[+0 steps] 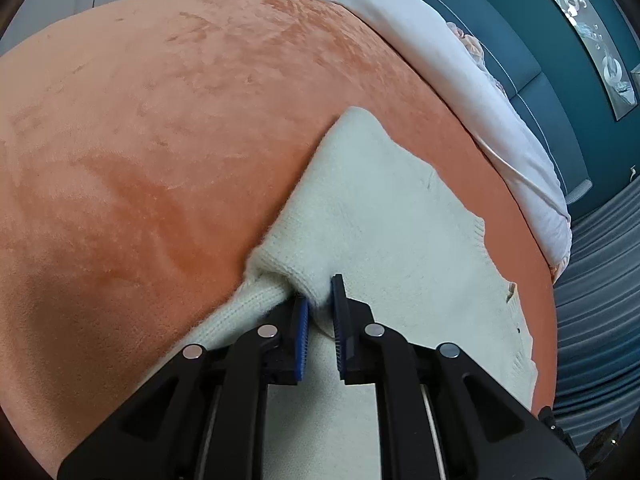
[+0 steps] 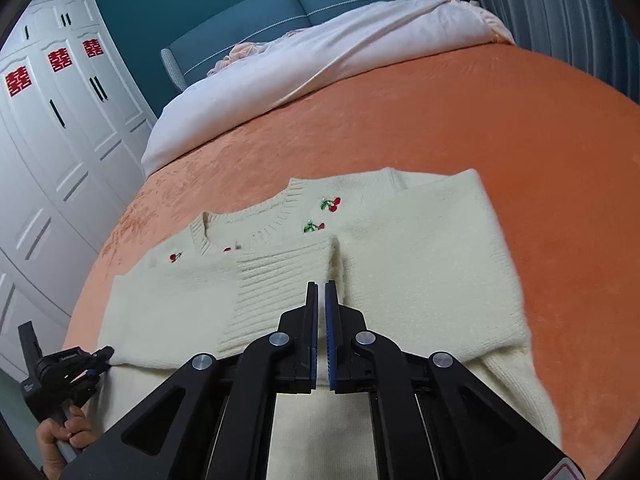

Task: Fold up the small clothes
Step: 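Fold the held sleeve over the first sleeve and open the left gripper, then grasp the ribbed hem with both grippers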

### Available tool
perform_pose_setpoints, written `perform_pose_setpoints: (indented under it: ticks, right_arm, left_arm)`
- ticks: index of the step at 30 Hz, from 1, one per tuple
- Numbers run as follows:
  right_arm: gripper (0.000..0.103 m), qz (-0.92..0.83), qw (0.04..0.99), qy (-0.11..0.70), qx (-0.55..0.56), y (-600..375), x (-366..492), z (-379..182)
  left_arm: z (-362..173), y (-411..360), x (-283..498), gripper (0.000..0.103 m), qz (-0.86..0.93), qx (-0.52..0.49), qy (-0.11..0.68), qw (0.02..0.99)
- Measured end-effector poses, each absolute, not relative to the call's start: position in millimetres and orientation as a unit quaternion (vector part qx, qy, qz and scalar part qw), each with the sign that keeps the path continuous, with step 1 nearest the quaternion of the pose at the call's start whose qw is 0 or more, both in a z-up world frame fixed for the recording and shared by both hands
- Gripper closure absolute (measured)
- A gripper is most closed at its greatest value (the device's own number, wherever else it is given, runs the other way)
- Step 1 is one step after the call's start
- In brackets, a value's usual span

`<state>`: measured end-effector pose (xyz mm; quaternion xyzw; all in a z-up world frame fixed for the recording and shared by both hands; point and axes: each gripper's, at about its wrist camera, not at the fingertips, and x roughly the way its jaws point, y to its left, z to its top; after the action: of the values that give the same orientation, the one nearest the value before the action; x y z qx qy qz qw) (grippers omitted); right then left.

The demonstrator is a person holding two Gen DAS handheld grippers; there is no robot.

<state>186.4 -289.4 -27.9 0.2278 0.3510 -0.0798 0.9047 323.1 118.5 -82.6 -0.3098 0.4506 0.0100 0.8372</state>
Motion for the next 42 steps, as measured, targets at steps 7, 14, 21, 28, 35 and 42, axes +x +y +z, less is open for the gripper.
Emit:
perform_pose_setpoints:
  ticks: [7, 14, 21, 28, 35, 42]
  right_arm:
    - [0.096, -0.053, 0.889, 0.421, 0.171, -254.5, 216.4, -62.1]
    - [0.094, -0.057, 0.906, 0.381, 0.177, -260.0, 183.6, -37.7]
    - [0.09, -0.06, 0.88, 0.431, 0.193, -265.2, 141.3, -46.0]
    - [0.04, -0.102, 0.884, 0.425, 0.168, -269.3, -27.6, -22.0]
    - [0.04, -0.104, 0.81, 0.48, 0.321, -275.1, -128.3, -68.9]
    - [0.036, -0.098, 0.798, 0.516, 0.296, -259.3, -103.6, -85.9]
  left_arm:
    - [-82.8, 113.0, 323.0, 0.092, 0.01, -0.283, 0.442, 0.851]
    - [-76.1, 116.2, 316.1, 0.089, 0.004, -0.272, 0.448, 0.852]
    - [-57.6, 137.1, 265.3, 0.069, 0.016, -0.282, 0.469, 0.837]
    - [-51.8, 175.9, 151.1, 0.035, 0.026, -0.229, 0.502, 0.834]
    - [-59.0, 187.6, 72.5, 0.02, 0.017, -0.264, 0.486, 0.833]
    - [-63.8, 169.3, 61.6, 0.011, 0.015, -0.244, 0.48, 0.843]
